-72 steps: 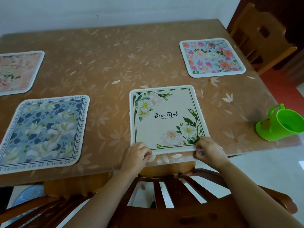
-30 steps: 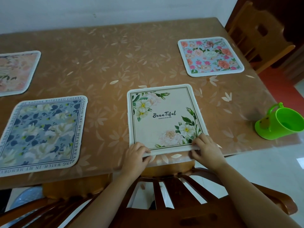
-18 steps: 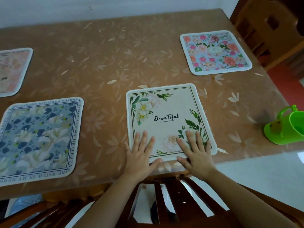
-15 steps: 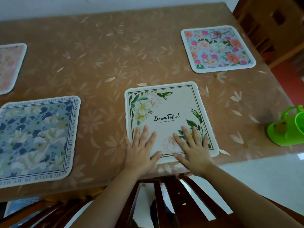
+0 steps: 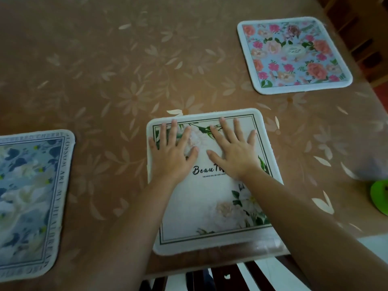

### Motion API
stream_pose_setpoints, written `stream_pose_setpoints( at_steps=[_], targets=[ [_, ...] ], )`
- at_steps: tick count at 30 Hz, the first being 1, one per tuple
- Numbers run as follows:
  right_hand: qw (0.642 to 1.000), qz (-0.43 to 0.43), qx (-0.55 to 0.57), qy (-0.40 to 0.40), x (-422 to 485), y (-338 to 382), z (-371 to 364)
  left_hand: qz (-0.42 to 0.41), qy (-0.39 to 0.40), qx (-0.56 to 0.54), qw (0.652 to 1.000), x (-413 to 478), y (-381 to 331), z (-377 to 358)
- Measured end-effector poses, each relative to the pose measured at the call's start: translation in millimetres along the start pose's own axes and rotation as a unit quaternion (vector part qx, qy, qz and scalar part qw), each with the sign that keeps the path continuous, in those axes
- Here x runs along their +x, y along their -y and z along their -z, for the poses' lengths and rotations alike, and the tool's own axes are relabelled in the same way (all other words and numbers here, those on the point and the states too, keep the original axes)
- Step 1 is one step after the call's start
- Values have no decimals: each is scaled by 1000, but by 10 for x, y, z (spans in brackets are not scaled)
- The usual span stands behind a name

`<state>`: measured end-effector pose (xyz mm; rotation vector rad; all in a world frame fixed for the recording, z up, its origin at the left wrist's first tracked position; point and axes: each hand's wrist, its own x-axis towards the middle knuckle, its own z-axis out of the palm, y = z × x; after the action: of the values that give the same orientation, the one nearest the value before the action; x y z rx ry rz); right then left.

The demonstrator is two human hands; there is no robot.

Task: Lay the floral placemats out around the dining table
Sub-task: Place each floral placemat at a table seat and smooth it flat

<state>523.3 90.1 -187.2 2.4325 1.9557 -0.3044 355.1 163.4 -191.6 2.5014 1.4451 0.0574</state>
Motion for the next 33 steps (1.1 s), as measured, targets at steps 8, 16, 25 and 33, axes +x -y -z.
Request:
stream_pose_setpoints(
  at_steps=[8, 16, 25, 33],
  targets=[
    [999, -24, 18, -36, 376, -12, 31, 18, -29, 5, 999, 321, -7, 2],
    [995, -92, 24, -23, 7, 87, -10, 37, -52, -1, 998, -201, -76, -105],
    [990, -126, 62, -30, -796, 360, -94, -7, -33, 6, 999, -916, -101, -91],
    [983, -174, 53, 5, -1432, 761, -193, -66, 30, 2, 997, -1436, -68, -23]
  ],
)
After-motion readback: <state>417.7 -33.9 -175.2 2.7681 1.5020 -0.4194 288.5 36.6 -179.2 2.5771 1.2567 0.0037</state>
